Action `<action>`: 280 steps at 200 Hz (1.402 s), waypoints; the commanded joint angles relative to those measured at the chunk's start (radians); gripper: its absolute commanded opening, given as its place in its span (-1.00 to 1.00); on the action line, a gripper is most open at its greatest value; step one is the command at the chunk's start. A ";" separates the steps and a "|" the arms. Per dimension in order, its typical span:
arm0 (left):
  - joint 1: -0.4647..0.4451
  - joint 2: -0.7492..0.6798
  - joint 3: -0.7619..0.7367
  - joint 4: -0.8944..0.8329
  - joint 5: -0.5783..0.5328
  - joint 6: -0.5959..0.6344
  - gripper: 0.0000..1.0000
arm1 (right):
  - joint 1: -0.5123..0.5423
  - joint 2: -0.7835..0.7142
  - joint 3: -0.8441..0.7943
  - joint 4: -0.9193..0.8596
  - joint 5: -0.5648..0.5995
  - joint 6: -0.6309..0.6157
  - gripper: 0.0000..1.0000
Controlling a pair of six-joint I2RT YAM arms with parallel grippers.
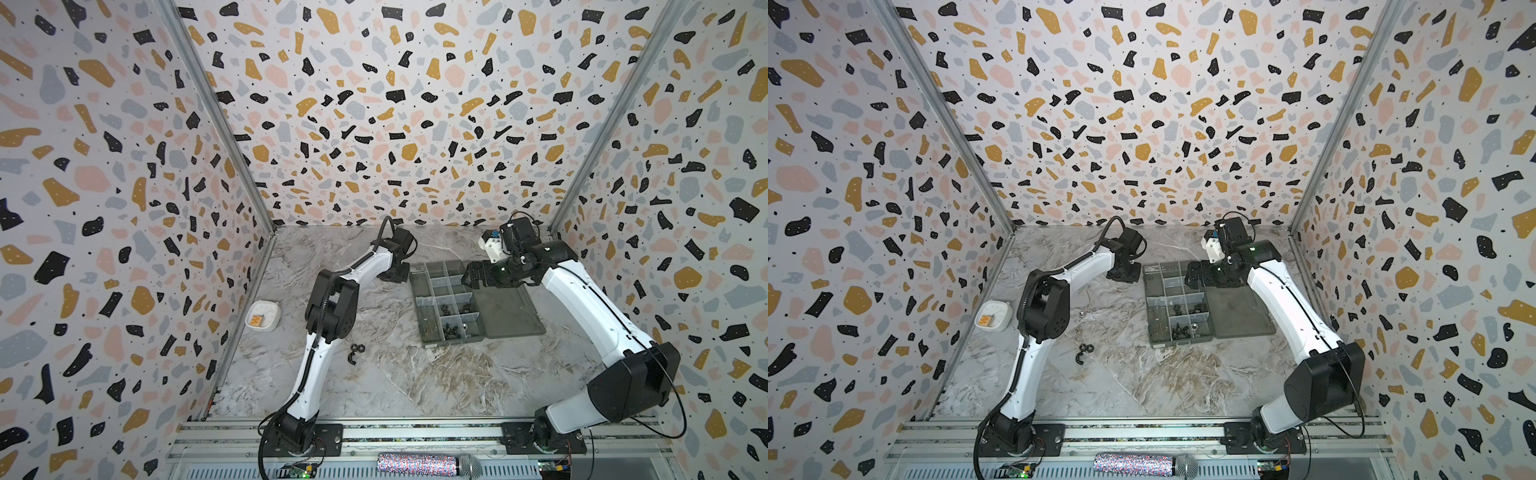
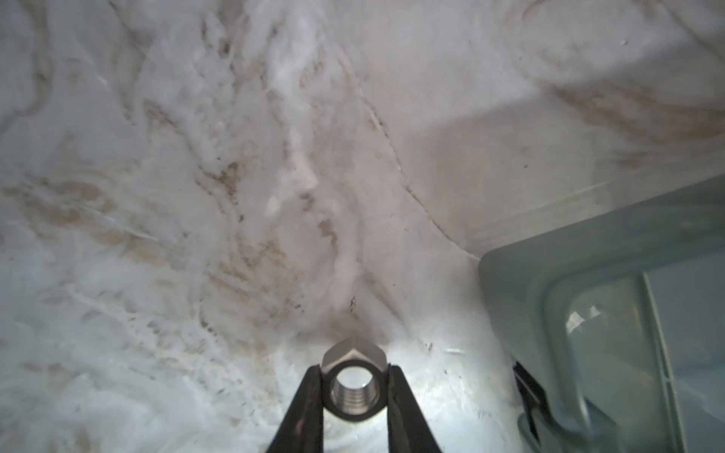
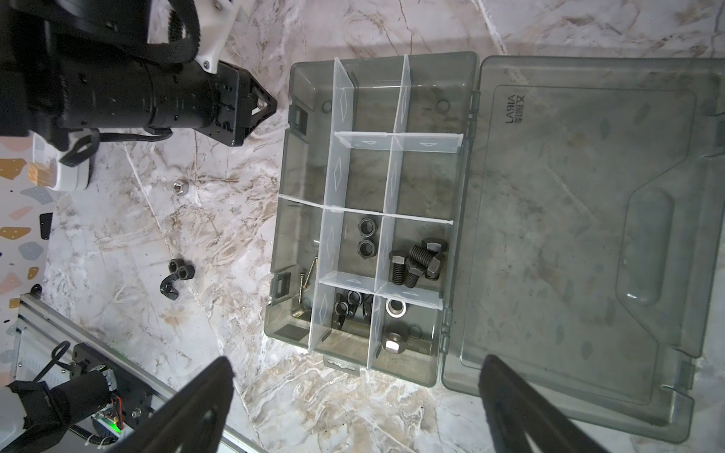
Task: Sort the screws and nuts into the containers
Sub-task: 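Carry the silver nut over the organizer with the left gripper while the right arm withdraws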
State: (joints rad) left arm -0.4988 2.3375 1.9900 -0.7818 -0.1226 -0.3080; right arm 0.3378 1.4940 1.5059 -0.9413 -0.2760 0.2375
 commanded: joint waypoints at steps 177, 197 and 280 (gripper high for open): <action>-0.453 -0.244 0.007 -0.091 0.076 -0.094 -0.51 | -0.171 -0.422 -0.162 -0.235 0.263 0.095 0.98; -0.493 -0.241 -0.024 -0.053 0.109 -0.114 -0.50 | -0.174 -0.442 -0.167 -0.232 0.253 0.107 0.98; -0.554 -0.133 -0.005 -0.026 0.172 -0.098 -0.50 | -0.174 -0.471 -0.171 -0.253 0.263 0.105 0.98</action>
State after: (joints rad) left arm -1.0615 2.1601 1.9625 -0.8219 0.0185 -0.4164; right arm 0.1673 1.0451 1.3396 -1.1553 -0.0319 0.3347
